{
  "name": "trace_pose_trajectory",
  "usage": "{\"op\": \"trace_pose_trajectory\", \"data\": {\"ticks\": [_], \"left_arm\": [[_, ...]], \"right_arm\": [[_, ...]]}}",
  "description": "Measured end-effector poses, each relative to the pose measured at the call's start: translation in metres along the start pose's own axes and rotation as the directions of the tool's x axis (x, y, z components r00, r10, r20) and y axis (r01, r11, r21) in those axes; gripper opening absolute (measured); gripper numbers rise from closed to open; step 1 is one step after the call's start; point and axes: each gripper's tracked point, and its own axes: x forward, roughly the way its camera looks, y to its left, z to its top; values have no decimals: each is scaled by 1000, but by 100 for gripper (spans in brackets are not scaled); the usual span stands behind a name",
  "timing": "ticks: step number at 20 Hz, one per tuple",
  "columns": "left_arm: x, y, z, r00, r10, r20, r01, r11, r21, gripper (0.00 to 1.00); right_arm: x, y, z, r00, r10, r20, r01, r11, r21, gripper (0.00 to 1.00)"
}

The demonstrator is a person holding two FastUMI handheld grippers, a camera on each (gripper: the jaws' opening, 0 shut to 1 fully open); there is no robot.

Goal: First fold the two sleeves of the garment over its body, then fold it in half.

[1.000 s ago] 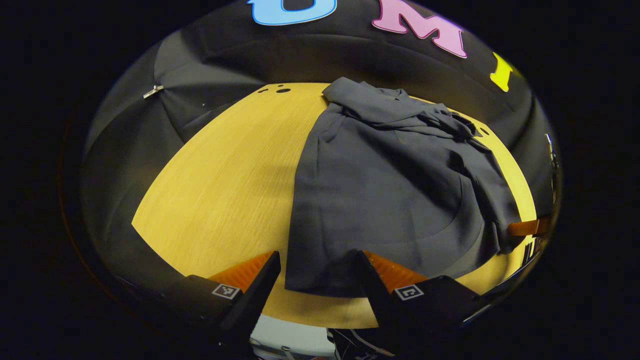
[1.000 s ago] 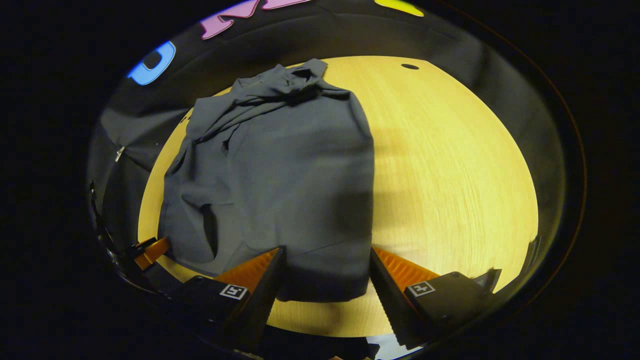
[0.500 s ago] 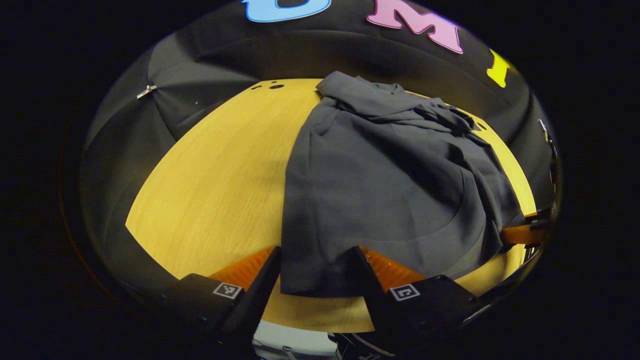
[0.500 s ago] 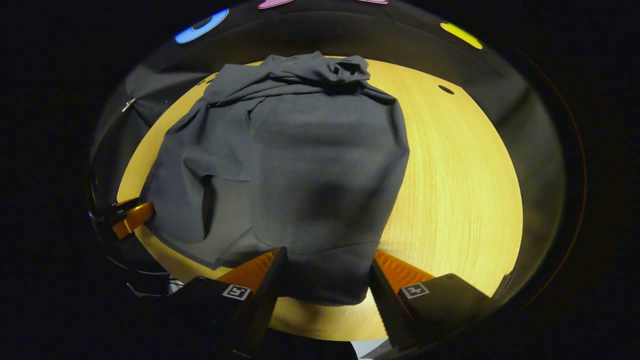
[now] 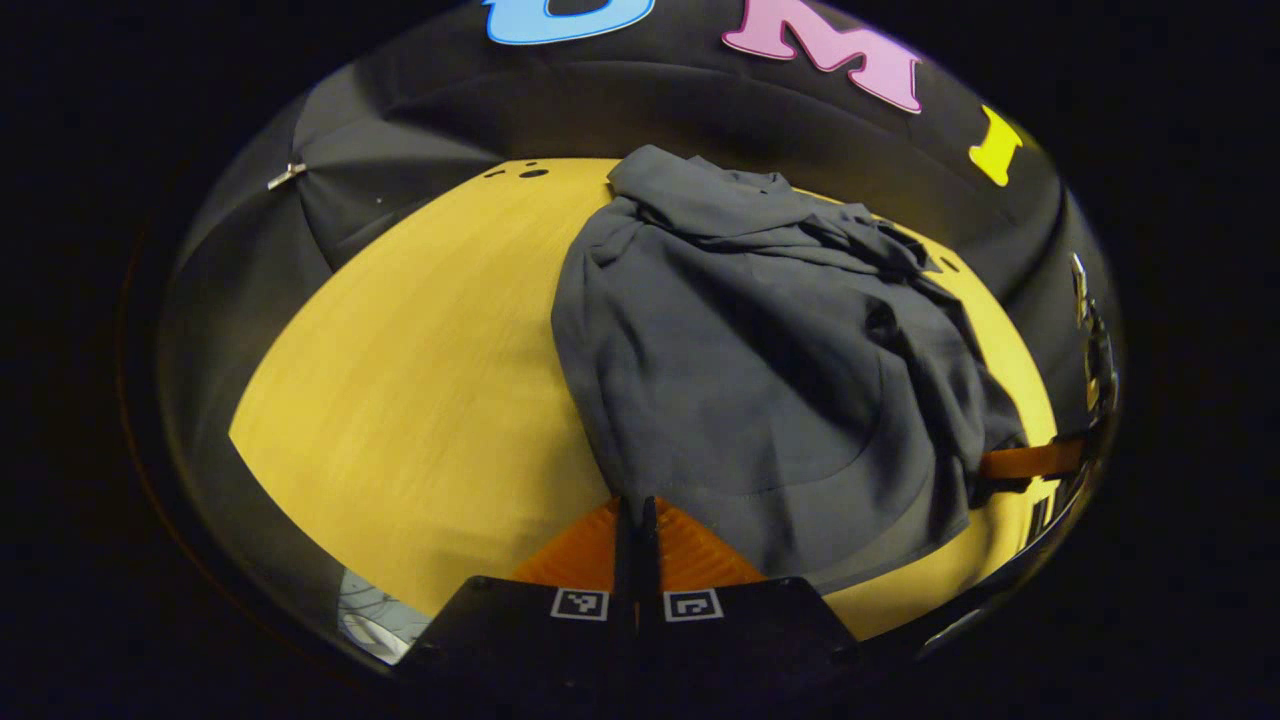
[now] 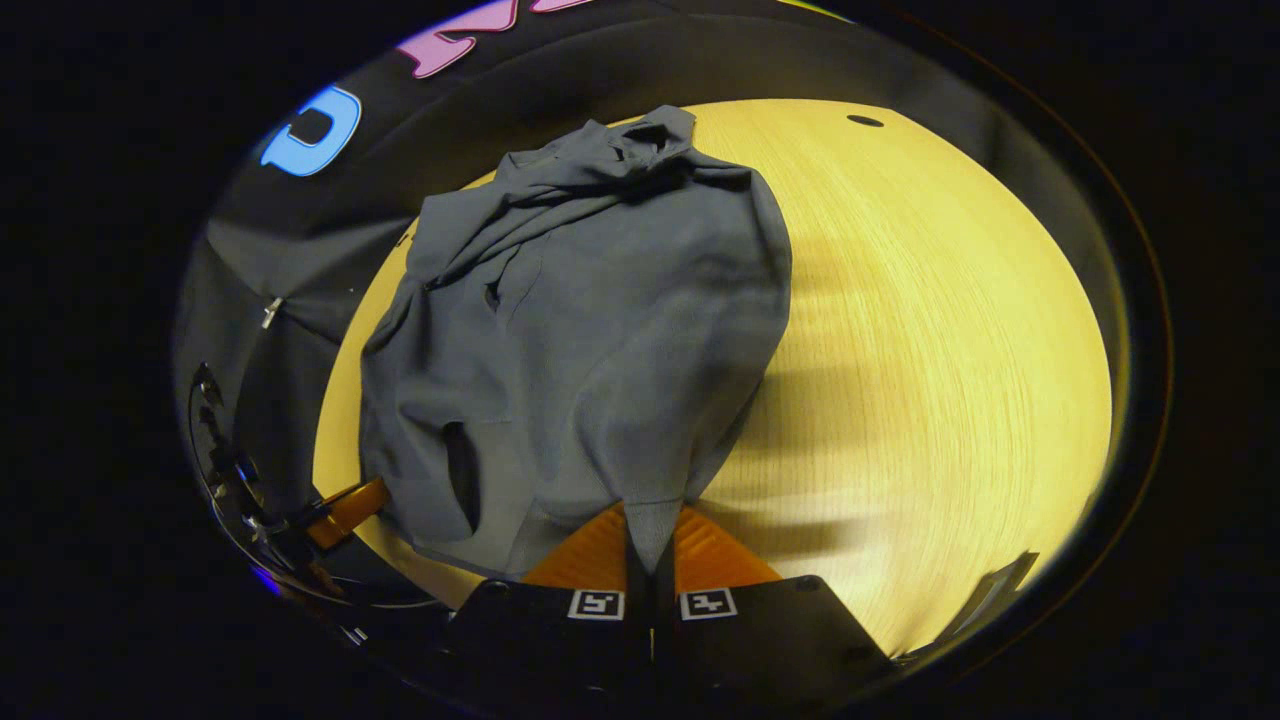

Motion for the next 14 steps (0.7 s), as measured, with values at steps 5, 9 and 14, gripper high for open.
{"op": "trace_pose_trajectory", "data": {"ticks": [5, 9, 14], "left_arm": [[-13, -14, 15, 996, -59, 60, 65, 992, -106, 5], [-27, -21, 36, 992, -78, 96, 91, 985, -148, 6], [-41, -27, 74, 979, -99, 180, 123, 983, -133, 6]], "right_arm": [[-12, 7, 11, 998, 48, 44, -46, 998, -46, 6], [-21, 13, 22, 993, 86, 77, -80, 994, -81, 6], [-41, 30, 75, 958, 152, 242, -138, 988, -74, 6]]}}
